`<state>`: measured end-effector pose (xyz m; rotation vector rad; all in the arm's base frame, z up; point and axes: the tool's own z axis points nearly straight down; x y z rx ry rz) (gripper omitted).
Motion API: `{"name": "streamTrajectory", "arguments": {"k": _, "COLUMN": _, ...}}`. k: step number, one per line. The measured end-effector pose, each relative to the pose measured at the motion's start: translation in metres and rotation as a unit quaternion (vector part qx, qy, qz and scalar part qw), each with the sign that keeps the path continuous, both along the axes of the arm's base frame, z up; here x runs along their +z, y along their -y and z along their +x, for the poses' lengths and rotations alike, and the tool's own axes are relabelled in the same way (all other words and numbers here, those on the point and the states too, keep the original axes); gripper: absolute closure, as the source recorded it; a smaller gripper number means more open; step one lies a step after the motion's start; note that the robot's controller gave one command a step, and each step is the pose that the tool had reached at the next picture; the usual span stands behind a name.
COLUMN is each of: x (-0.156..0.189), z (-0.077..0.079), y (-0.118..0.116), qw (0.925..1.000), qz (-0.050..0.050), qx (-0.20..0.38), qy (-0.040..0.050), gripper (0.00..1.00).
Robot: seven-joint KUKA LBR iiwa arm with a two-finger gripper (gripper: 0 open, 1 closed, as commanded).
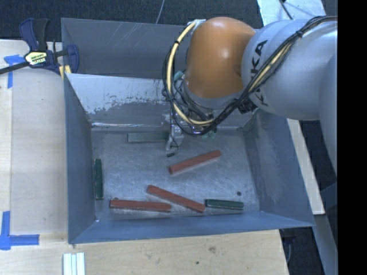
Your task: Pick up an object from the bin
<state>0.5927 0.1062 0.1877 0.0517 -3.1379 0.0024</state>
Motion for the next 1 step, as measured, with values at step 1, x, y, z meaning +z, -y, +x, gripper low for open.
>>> {"name": "streamTrajectory", "arguments": {"k": 1, "x": 0.0278, "z": 0.005, "y": -0.0128, "qw": 0.9959, "qz": 0.001, "qx": 0.09, "qy": 0.0072, "gripper": 1.0}}
